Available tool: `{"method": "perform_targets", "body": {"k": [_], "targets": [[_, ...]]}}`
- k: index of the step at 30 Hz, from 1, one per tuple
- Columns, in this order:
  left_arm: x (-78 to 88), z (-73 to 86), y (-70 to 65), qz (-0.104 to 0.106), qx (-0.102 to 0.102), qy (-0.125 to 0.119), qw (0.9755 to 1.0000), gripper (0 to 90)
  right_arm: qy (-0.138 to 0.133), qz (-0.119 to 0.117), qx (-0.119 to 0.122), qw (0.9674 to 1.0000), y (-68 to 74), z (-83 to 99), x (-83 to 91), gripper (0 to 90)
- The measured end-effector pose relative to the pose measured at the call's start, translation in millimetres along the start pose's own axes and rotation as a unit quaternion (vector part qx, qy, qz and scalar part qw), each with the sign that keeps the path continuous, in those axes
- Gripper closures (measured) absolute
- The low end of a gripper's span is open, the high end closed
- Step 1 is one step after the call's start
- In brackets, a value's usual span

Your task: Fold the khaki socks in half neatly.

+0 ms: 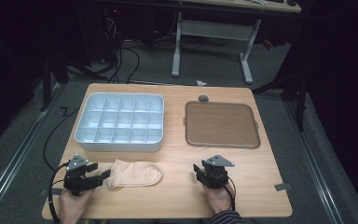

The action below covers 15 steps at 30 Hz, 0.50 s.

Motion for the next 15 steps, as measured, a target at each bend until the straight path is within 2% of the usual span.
{"method": "perform_targets", "body": {"k": [7, 8, 12, 13, 15], "targets": [[-5.1, 1.5, -4.3, 0.003, -0.007, 0.011, 0.9999, 34.5, -0.005, -0.033, 0.010, 0.9994, 19.2, -3.2, -1.1, 59.9], [-6.7, 2.3, -6.0, 0.003, -0.008, 0.014, 0.9999, 34.5, -0.006, -0.046, 0.010, 0.9989, 27.1, -5.1, -0.5, 60.1], [-9.7, 3.7, -8.1, 0.002, -0.014, 0.019, 0.9997, 34.5, -0.009, -0.074, 0.015, 0.9971, 42.6, -9.2, -2.8, 60.1], [-10.5, 4.2, -9.3, 0.000, -0.016, 0.021, 0.9997, 34.5, -0.009, -0.074, 0.015, 0.9971, 42.6, -9.2, -2.8, 60.1], [-11.8, 4.9, -11.2, -0.002, -0.022, 0.020, 0.9996, 34.7, -0.009, -0.089, 0.022, 0.9958, 50.1, -11.6, -5.3, 60.1]]}}
Point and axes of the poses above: each handheld gripper's, and its own axes: x roughly backward along the jaws, z roughly out of its underside, y roughly to its left, the point moved 2 cm from there along -x, roughly forward along the jaws, and after that the axes turned 7 degrees about -y, right-handed, at the moved point
